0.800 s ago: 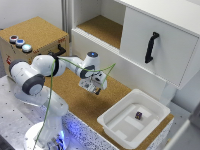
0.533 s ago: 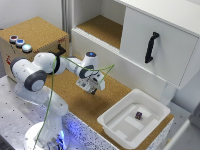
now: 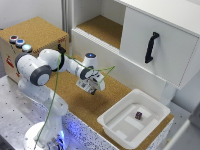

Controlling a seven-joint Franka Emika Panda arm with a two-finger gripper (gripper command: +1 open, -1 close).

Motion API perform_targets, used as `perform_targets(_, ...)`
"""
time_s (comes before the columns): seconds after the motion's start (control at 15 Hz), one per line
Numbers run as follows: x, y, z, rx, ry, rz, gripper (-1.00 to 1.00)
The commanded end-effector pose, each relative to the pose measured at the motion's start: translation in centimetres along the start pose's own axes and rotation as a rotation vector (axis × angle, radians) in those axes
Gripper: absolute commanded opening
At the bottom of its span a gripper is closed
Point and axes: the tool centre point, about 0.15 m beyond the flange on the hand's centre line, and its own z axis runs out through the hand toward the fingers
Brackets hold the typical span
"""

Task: Slide left pink red block

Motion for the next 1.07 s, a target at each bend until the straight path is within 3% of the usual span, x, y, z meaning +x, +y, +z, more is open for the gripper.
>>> perform_targets(0.0, 1.5, -3.8, -0.3, 0.016, -0.018, 0.004, -1.0)
perform_targets(0.33, 2.5, -6.7, -0.5, 0.029, -0.004, -0.032, -1.0)
perform_targets(0.67, 2.8, -9.1, 0.1, 0.073, -0.06, -0.037, -1.0)
perform_targets(1.0, 3.3, -11.6, -0.4, 0.108, -0.071, -0.071, -1.0)
